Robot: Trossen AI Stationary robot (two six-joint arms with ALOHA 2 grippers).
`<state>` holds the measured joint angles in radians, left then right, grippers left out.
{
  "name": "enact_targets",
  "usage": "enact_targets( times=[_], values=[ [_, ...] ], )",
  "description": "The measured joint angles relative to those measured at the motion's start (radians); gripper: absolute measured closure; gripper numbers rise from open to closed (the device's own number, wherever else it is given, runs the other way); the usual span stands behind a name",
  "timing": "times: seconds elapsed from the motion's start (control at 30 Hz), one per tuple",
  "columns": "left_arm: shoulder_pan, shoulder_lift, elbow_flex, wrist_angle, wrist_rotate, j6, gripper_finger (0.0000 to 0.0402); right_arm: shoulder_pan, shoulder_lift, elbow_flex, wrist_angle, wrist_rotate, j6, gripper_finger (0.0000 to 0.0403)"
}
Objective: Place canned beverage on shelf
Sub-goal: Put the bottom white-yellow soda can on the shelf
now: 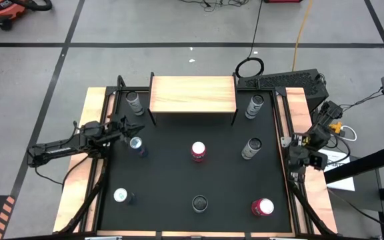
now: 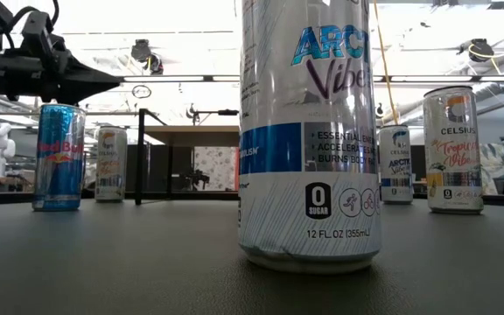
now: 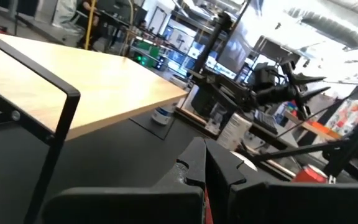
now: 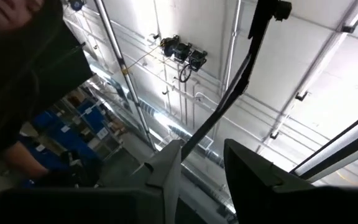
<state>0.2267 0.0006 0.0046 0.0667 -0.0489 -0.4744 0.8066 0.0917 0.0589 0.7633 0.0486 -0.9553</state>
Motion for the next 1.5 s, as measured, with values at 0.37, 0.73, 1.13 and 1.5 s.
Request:
enact_targets(
  times=[0.37, 0.73, 1.13, 1.5],
  values=[
    [0.0, 0.0, 0.0, 0.003, -0.013, -0.044, 0.0401, 0.0, 0.0, 0.0, 0.01, 0.003, -0.007, 0.0298],
    [0.0, 0.0, 0.0, 0.003, -0.013, -0.044, 0.0401, 0.0, 0.0, 0.0, 0.093, 0.298, 0.045, 0.0264],
    [0.0, 0.0, 0.0, 0.001, -0.013, -0.043, 0.0401, 0.0, 0.0, 0.0, 0.106, 0.545, 0.131, 0.0196],
    [0.0, 0.0, 0.0, -0.002, 0.007, -0.037, 0.0401, 0.0, 0.023, 0.155, 0.004, 0.828, 0.254, 0.0194]
  ],
)
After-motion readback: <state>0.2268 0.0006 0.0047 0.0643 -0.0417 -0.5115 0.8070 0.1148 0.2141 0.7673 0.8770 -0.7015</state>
